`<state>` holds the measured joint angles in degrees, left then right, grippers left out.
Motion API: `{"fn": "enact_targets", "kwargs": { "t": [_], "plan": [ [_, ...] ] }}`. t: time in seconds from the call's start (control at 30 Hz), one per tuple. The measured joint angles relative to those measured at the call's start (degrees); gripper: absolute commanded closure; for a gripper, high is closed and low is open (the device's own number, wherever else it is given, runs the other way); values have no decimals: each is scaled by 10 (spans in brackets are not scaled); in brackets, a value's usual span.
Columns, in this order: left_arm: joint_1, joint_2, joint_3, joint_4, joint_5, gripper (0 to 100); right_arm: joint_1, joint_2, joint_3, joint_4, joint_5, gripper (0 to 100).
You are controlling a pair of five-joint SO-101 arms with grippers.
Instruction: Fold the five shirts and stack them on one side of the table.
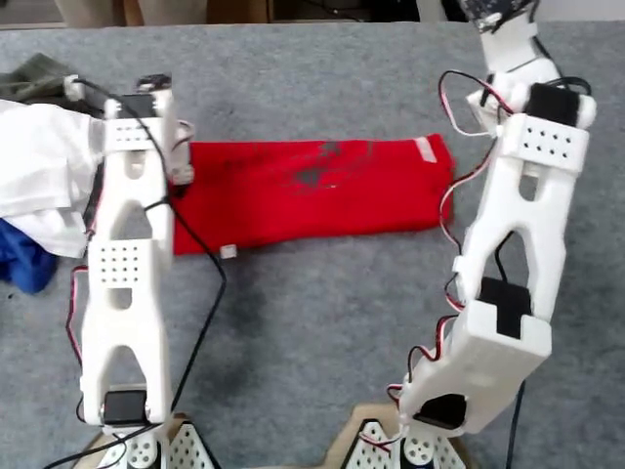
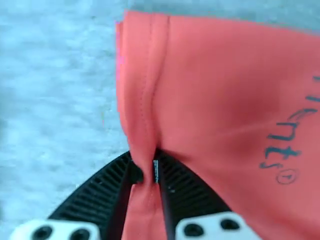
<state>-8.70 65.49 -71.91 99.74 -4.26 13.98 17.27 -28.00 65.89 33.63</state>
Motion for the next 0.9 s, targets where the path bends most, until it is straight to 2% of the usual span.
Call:
{"fn": "enact_targets", "kwargs": {
  "t": [0.2,0.4,0.63,0.9],
  "plan": [
    [-51,-36,-2,4,-40,982,30,0,-5,0,0,990],
    [-40,-129,-2,4,-28,982,54,0,-27,0,0,990],
    [84,-219,0,4,12,982,89,1,-27,-18,-3,990],
    [232,-228,23,4,84,982,105,1,-27,-25,-4,990]
  ]
}}
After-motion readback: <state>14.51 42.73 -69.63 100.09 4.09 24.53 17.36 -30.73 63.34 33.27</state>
